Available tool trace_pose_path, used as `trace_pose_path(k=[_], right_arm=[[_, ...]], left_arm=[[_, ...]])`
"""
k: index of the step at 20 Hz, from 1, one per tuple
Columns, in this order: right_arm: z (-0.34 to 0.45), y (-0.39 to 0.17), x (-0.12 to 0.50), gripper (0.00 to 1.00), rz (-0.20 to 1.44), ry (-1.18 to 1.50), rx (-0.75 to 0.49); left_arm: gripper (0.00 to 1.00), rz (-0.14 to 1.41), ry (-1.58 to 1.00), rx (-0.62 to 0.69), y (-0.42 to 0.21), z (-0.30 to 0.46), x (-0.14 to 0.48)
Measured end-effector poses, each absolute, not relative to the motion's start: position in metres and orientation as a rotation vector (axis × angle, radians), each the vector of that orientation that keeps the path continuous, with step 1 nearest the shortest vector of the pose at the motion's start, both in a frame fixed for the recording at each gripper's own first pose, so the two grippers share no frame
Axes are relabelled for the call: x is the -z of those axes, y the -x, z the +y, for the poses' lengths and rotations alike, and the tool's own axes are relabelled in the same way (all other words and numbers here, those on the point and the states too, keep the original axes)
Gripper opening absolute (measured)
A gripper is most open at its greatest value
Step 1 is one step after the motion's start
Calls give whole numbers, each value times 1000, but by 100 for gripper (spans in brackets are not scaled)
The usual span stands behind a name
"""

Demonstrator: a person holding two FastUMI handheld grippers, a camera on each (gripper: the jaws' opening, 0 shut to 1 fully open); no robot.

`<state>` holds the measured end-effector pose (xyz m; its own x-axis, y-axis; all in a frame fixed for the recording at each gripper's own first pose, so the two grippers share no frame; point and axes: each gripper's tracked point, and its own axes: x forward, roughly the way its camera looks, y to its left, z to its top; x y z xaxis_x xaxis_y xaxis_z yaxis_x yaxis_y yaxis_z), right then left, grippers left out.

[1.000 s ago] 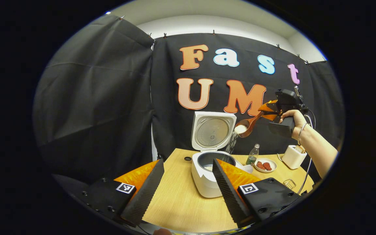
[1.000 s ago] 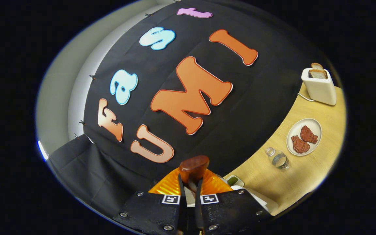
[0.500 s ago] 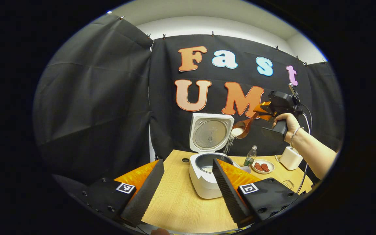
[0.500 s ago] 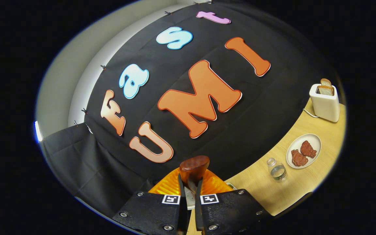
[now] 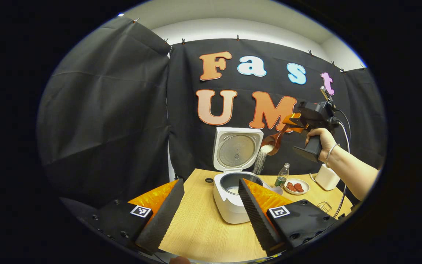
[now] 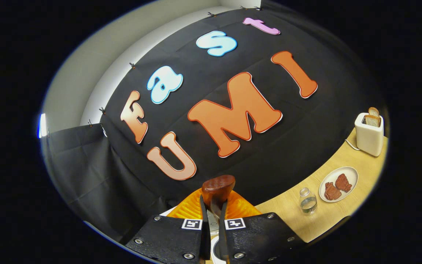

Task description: Close the left gripper, press the button to open the rice cooker; take a wooden spoon from the chopstick holder with the right hand, scoop a spoonful of rice and pour it into the rice cooker, then put the wooden spoon back into the chopstick holder.

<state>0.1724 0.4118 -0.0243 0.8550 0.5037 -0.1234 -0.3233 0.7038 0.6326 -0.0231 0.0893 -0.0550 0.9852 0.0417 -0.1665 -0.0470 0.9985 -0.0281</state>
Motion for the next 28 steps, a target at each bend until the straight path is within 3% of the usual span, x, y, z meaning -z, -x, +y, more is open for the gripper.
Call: trace_pose_path(k=[28], right_arm=[[464, -130, 2, 8, 73, -241, -696]], left_arm=[[100, 176, 49, -78, 27, 104, 64]])
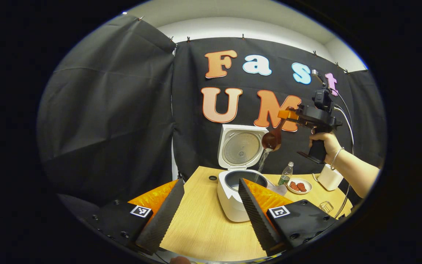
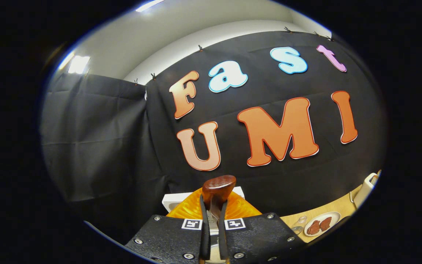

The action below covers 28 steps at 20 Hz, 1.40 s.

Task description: Close the left gripper, press the button to open the rice cooker; take a wooden spoon from the chopstick holder with the right hand, scoop a spoonful of rice and pour it into the rice cooker, then put the wooden spoon back into the chopstick holder.

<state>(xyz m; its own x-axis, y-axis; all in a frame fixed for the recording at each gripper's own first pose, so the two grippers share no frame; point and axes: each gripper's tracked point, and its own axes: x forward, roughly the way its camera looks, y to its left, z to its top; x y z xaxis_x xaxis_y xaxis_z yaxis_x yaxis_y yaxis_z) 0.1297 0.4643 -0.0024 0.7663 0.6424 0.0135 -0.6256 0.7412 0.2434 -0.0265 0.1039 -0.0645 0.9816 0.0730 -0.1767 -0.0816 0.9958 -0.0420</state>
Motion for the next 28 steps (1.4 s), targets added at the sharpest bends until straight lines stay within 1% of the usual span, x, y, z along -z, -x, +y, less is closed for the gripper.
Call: trace_pose_path(k=[6, 10, 16, 22, 28], right_arm=[[474, -119, 2, 8, 39, -147, -731], [480, -114, 9, 8, 46, -114, -755], [465, -113, 18, 8, 105, -195, -736], [407, -116, 20, 8, 134, -259, -668], [319, -115, 35, 8, 166, -295, -554]], left_arm=[[100, 181, 53, -85, 27, 106, 68], [100, 182, 51, -90, 30, 107, 68], [100, 175, 57, -97, 32, 107, 65], [100, 161, 61, -72, 29, 94, 59], [100, 153, 59, -32, 24, 72, 57]])
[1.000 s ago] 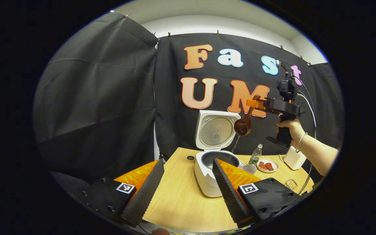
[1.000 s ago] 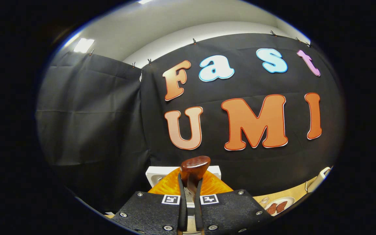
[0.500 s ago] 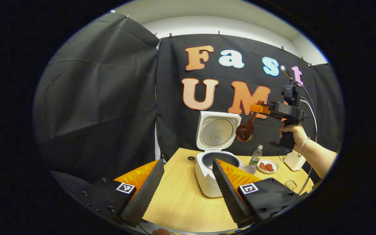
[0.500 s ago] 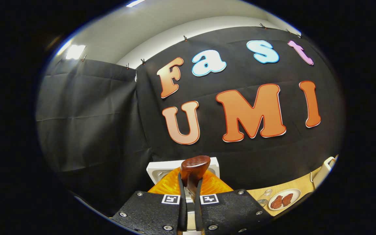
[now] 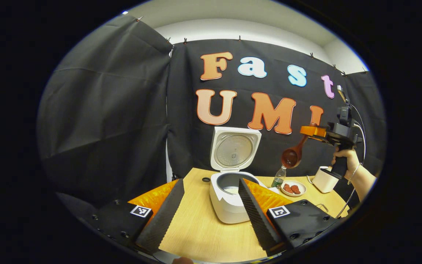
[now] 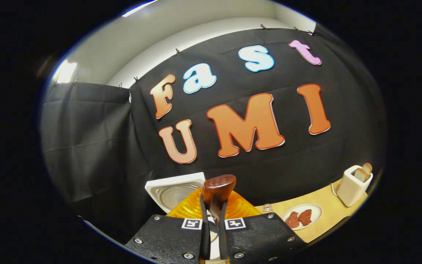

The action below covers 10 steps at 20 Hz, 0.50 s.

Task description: Close the left gripper, press the button to open the rice cooker; take a wooden spoon from the chopstick holder with the right hand, scoop a spoonful of rice and pour it into the rice cooker, then put the wooden spoon back into the chopstick holder.

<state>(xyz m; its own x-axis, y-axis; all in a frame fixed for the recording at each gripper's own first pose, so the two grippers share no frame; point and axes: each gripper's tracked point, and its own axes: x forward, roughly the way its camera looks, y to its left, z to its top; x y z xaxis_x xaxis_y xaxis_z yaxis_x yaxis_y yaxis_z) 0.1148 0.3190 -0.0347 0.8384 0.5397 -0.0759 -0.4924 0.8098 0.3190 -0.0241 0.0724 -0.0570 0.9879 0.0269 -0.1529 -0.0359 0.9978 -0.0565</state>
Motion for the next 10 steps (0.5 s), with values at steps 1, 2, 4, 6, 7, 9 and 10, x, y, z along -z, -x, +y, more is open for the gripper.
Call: trace_pose_path(k=[1, 2, 4, 6, 7, 9, 10], right_arm=[[302, -113, 39, 8, 171, -300, -533], [284, -111, 44, 8, 178, -305, -508], [248, -107, 56, 8, 192, -304, -450], [211, -101, 74, 8, 210, -286, -390], [192, -97, 84, 8, 224, -283, -362], [159, -88, 107, 8, 263, -300, -303], [145, -83, 118, 8, 281, -311, -275]], left_arm=[[100, 148, 55, -24, 23, 69, 55], [100, 145, 50, -18, 22, 66, 54], [100, 137, 44, -10, 19, 60, 51], [100, 130, 43, 0, 15, 53, 48], [100, 130, 42, 8, 13, 49, 48], [100, 137, 35, 26, 8, 38, 48], [100, 137, 31, 30, 5, 35, 47]])
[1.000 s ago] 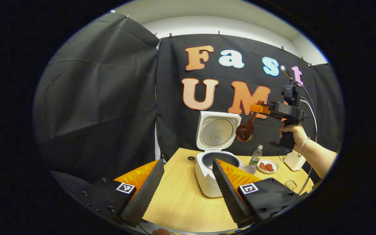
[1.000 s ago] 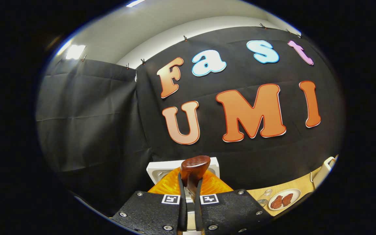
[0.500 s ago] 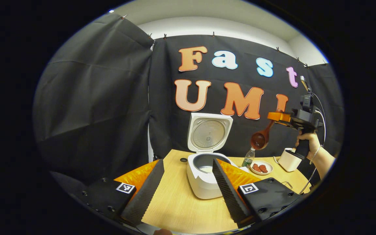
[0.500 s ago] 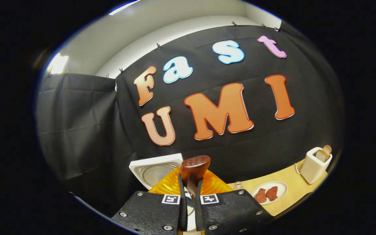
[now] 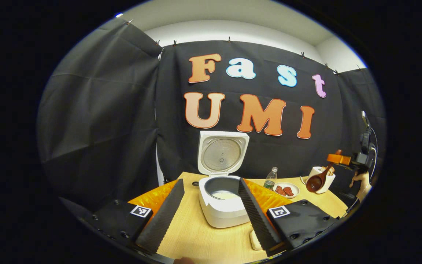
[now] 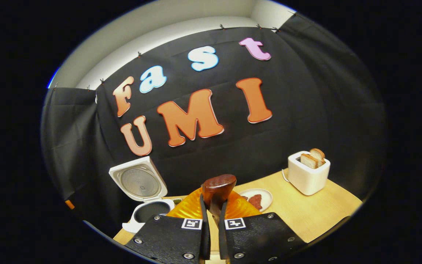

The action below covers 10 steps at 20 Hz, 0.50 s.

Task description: Close the left gripper, press the button to open the rice cooker; take a wooden spoon from the chopstick holder with the right hand, scoop a spoonful of rice and pour it into the rice cooker, then put the wooden spoon back into the chopstick holder.

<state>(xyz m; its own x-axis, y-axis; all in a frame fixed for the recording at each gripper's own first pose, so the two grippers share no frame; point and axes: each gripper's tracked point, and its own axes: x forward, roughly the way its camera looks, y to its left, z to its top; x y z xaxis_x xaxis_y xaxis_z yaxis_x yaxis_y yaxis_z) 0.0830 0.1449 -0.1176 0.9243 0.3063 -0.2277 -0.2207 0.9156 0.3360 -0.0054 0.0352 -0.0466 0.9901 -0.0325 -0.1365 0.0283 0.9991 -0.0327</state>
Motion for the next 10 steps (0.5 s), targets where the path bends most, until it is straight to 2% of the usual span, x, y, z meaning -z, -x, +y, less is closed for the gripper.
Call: trace_pose_path(k=[4, 10], right_arm=[[100, -61, 162, 8, 347, -331, -184], [78, -42, 218, 8, 431, -329, -127]], left_arm=[[100, 127, 16, 58, -5, 17, 39], [100, 116, -8, 68, -14, -1, 36]])
